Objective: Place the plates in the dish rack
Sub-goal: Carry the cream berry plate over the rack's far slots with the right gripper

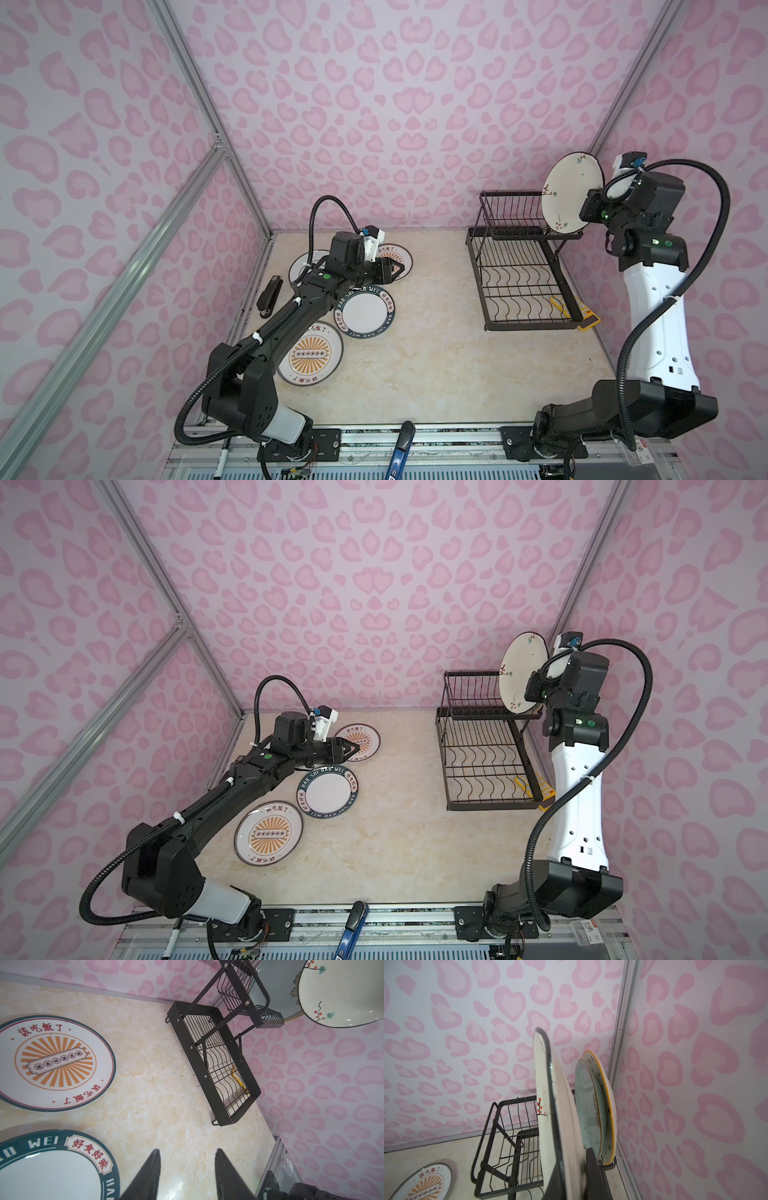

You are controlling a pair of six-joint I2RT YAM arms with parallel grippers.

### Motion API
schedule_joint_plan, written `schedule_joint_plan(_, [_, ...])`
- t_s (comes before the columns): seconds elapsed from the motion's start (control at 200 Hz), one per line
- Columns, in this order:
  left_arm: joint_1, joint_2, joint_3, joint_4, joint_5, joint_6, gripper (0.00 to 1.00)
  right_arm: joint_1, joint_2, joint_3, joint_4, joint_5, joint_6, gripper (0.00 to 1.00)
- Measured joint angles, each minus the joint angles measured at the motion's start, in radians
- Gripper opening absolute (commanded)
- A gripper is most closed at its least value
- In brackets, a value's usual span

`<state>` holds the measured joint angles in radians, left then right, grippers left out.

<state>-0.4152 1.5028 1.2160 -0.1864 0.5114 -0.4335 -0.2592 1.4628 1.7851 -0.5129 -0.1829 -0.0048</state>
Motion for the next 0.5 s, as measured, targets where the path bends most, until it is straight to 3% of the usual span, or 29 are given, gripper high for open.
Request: schedule_joint_plan(0.5, [0.0, 0.005, 0.001, -0.002, -0.008, 0.014, 0.45, 0.002, 0.121, 0.037, 0.085, 0.061, -0.129, 0.0])
